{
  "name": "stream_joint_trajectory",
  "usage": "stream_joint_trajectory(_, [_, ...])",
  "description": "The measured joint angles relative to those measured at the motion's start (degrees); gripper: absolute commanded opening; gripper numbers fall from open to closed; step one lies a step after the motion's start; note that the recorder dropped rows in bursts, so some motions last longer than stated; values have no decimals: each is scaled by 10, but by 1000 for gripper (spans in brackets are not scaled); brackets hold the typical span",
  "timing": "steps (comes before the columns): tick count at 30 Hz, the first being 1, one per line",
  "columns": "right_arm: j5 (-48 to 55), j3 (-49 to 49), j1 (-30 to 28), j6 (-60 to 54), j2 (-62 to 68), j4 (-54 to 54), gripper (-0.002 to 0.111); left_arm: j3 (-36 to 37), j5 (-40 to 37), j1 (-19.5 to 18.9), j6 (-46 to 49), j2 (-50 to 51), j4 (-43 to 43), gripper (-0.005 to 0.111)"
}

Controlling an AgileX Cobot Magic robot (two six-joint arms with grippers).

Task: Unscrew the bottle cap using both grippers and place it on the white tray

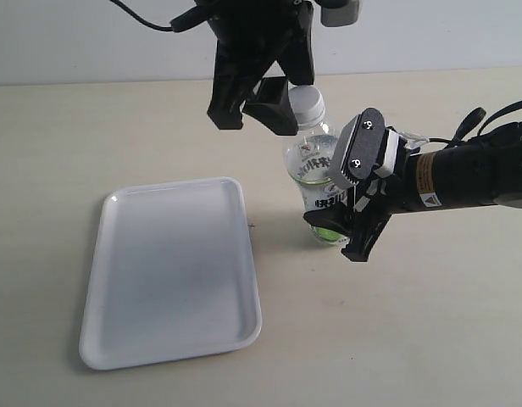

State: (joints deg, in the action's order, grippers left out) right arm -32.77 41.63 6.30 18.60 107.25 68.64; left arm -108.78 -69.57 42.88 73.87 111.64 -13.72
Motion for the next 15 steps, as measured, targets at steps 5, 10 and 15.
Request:
stream_joint_trajectory(5, [0,0,0,1,0,0,0,0,8,0,0,0,-4,43])
stream_joint_trajectory(10, [0,0,0,0,0,0,0,0,13,0,0,0,-4,61])
stream_joint_trajectory(15, [0,0,0,0,0,0,0,0,12,0,-8,0,-5,70])
